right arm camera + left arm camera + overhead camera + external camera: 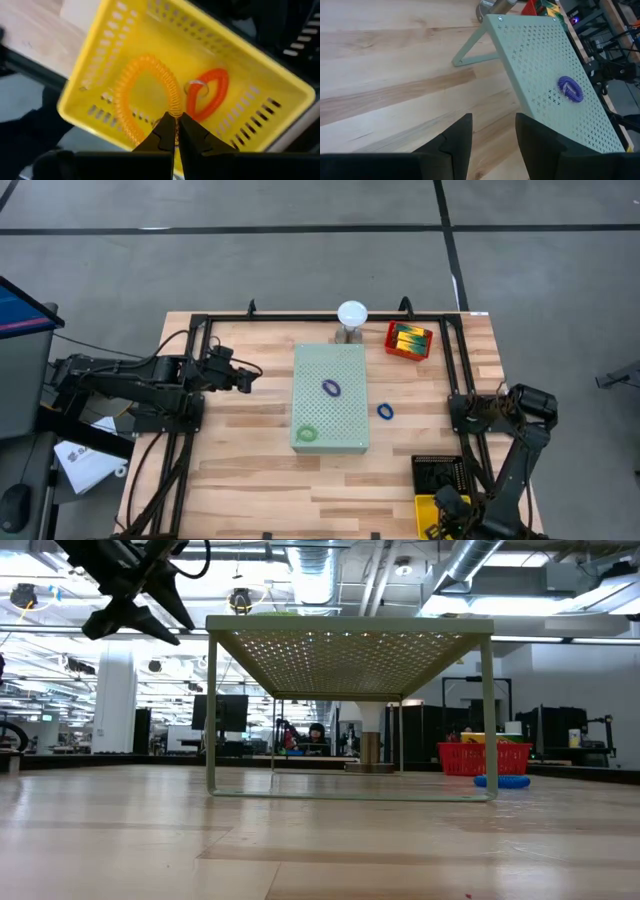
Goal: Pick & Place Office Desk Supplies
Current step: Put the yellow spring keychain into the yellow bin, then put the green spring keychain into the yellow bin
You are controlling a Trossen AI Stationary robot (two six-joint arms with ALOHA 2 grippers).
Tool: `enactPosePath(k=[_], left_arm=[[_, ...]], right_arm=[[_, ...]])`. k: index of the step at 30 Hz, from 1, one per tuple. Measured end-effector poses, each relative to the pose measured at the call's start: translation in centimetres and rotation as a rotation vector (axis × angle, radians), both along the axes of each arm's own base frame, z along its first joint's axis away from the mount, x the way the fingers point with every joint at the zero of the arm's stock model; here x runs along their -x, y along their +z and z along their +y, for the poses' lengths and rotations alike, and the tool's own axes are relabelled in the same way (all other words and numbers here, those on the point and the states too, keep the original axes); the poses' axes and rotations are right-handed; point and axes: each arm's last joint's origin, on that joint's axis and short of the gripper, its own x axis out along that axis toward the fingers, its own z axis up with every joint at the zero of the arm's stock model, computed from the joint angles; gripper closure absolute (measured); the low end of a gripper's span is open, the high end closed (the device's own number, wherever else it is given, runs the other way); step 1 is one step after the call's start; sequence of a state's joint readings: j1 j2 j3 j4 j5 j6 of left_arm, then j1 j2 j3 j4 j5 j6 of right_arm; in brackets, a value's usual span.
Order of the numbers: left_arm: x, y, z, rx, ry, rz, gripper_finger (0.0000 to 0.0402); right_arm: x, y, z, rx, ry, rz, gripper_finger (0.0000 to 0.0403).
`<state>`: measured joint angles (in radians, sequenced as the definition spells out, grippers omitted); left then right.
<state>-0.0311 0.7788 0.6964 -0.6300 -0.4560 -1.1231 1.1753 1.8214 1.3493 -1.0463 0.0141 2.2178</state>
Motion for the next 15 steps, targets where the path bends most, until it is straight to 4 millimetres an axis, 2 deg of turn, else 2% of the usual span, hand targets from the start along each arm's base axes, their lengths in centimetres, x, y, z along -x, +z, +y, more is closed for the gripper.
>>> enactPosePath(k=[6, 15], left_arm=[[-0.02, 0.02, 0.00, -0.008, -0.009, 0.002, 0.0256], [-0.03, 0.02, -0.04, -0.004, -0.014, 0.002, 0.0256]], right_arm=[[0.04, -0.41, 0.12, -0.029, 0.047, 0.012, 0.0387], [-0.05, -0.50, -0.34, 0.006, 0.038, 0.028, 0.0281]])
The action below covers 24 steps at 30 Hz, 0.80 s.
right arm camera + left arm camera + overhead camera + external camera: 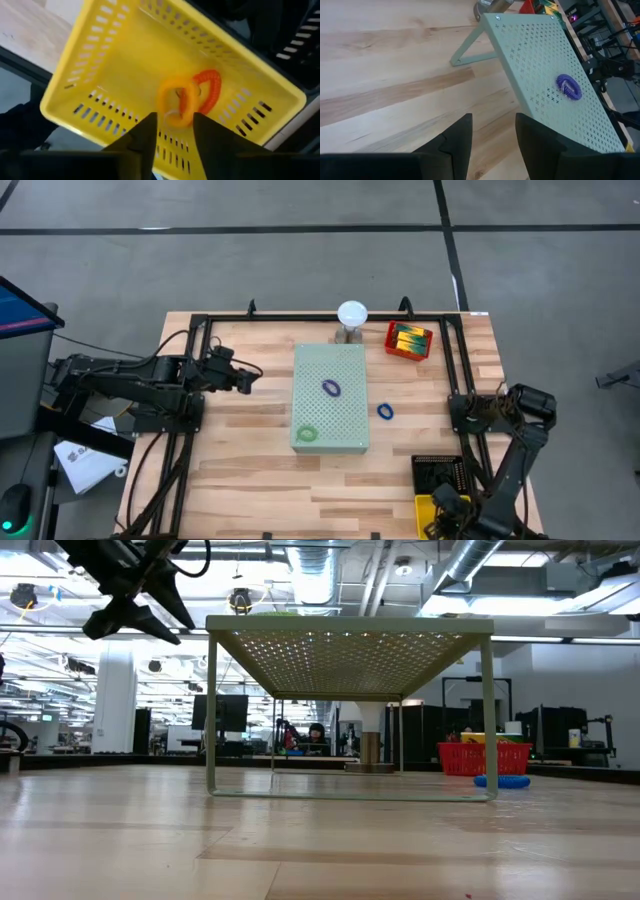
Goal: Pick & Place Office Desk Supplies
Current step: Put the green spring keychain into the yellow bin
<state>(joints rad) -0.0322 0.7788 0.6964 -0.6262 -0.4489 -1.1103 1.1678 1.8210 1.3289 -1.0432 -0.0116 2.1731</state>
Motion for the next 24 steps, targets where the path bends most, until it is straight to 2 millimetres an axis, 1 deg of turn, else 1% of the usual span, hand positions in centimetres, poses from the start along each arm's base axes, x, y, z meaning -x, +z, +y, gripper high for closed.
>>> enactPosePath(k=[4, 7, 10, 14, 18, 20, 24], left_arm=[[-0.1, 0.1, -0.1, -0.008, -0.031, 0.002, 0.0256], [-0.3, 0.2, -0.2, -0.044, -0.109, 0.006, 0.0256], [-0.6, 0.6, -0.4, -0.090, -0.247, -0.003, 0.0256], [-0.9, 0.8, -1.0, -0.120, -0.462, -0.018, 0.0256], [-1.1, 1.2, -2.3, -0.152, -0.710, -0.068, 0.0256], [-1.3, 1.3, -3.2, -0.183, -0.800, -0.087, 0.0256], [-1.8, 1.3, -5.5, -0.326, -0.968, -0.106, 0.0256]], right_arm=[[-0.4, 0.0, -0.3, 0.011, -0.017, -0.009, 0.0247], [-1.1, 0.1, -0.5, 0.021, -0.041, -0.060, 0.0232], [-2.3, 0.6, -0.7, 0.034, -0.073, -0.133, 0.0225], [-4.2, 1.8, -1.0, 0.059, -0.109, -0.272, 0.0224], [-6.1, 3.3, -1.5, 0.095, -0.132, -0.393, 0.0228], [-7.0, 4.0, -1.9, 0.117, -0.131, -0.442, 0.0231], [-8.7, 5.0, -2.7, 0.155, -0.107, -0.499, 0.0234]])
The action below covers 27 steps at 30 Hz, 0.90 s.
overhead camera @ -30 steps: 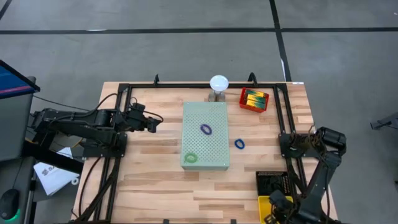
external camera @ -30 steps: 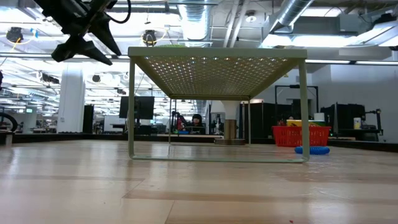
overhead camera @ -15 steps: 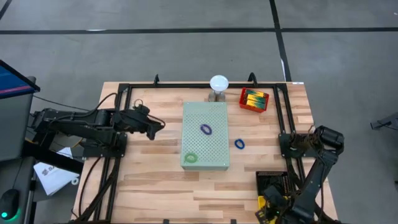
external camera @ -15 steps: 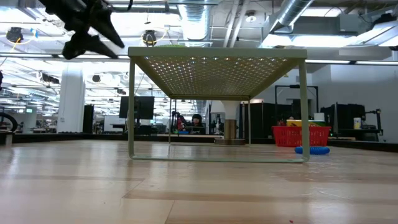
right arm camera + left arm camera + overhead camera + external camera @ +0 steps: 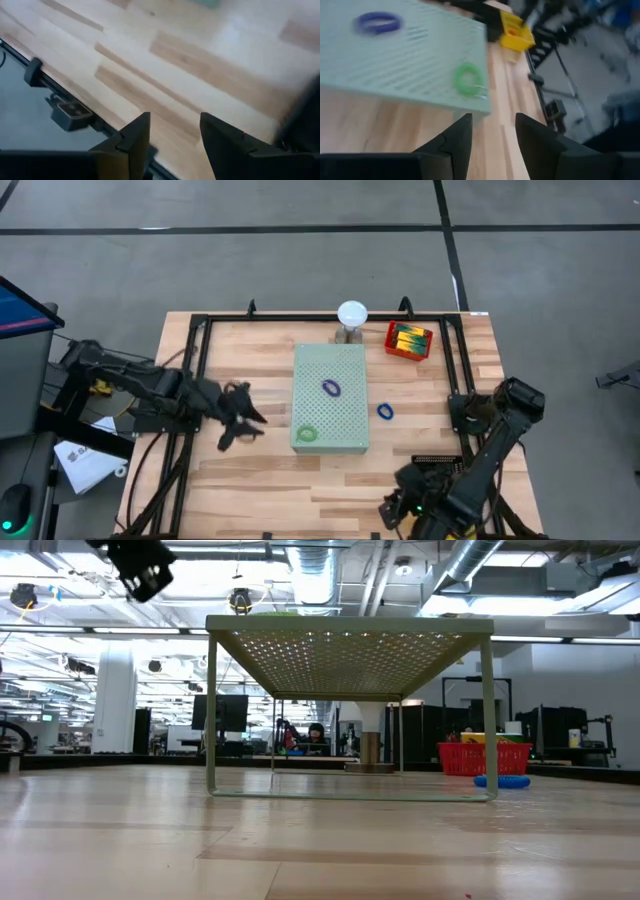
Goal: Pick & Place Office Desk Supplies
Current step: Put the green spring keychain into the yellow bin
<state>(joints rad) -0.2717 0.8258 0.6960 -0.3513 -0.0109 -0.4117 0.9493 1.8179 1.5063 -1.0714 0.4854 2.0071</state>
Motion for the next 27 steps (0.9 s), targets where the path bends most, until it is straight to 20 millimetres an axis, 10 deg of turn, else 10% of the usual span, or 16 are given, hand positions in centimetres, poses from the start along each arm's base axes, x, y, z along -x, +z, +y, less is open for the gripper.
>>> enactPosePath(k=[8, 27], left_arm=[[-3.7, -1.8, -3.9, -0.153, 0.012, -0.082, 0.0267], [-6.8, -4.2, -4.0, 0.387, 0.369, 0.049, 0.0262]], right_arm=[[-2.0, 0.8, -1.3, 0.046, 0.042, -0.011, 0.0235], [-2.7, 1.1, -1.7, 0.053, 0.046, -0.013, 0.0235]])
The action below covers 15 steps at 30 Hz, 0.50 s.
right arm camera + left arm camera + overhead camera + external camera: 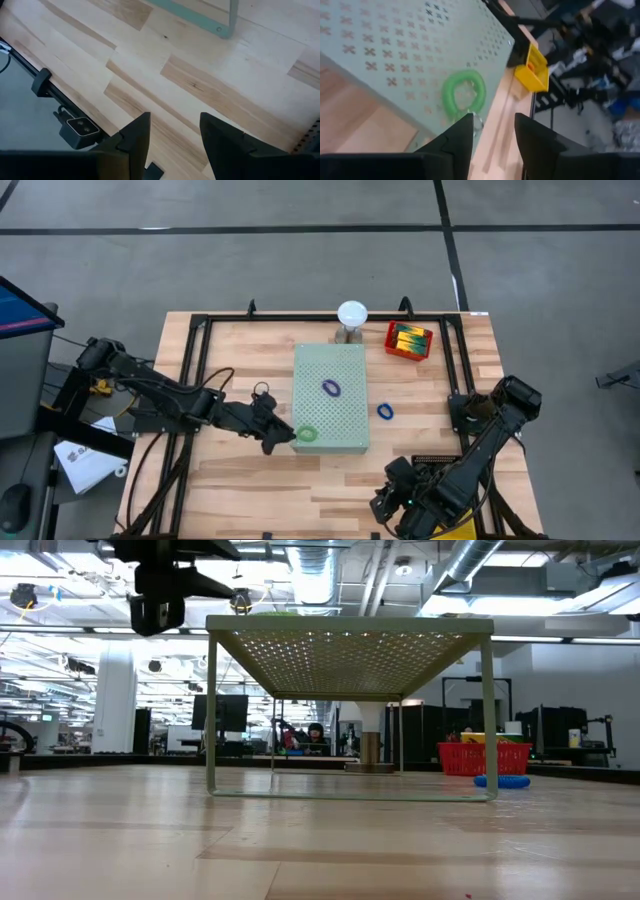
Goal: Pick & Place Office Desk Supplies
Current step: Put the green spring keychain into the yellow bin
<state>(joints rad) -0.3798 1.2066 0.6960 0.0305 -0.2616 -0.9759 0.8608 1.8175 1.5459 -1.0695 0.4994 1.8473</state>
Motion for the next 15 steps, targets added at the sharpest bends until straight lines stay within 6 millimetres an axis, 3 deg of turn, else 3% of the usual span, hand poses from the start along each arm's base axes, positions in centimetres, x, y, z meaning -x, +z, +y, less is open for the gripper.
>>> enactPosePath(k=[6, 15], left_arm=[[-0.4, -0.5, 0.2, 0.093, 0.095, 0.025, 0.0275], [-0.7, -1.3, -0.1, 0.120, 0.100, 0.057, 0.0299]], right_arm=[[0.0, 0.0, 0.0, 0.013, -0.005, -0.017, 0.0235], [0.0, 0.0, 0.0, 0.015, -0.006, -0.018, 0.0235]])
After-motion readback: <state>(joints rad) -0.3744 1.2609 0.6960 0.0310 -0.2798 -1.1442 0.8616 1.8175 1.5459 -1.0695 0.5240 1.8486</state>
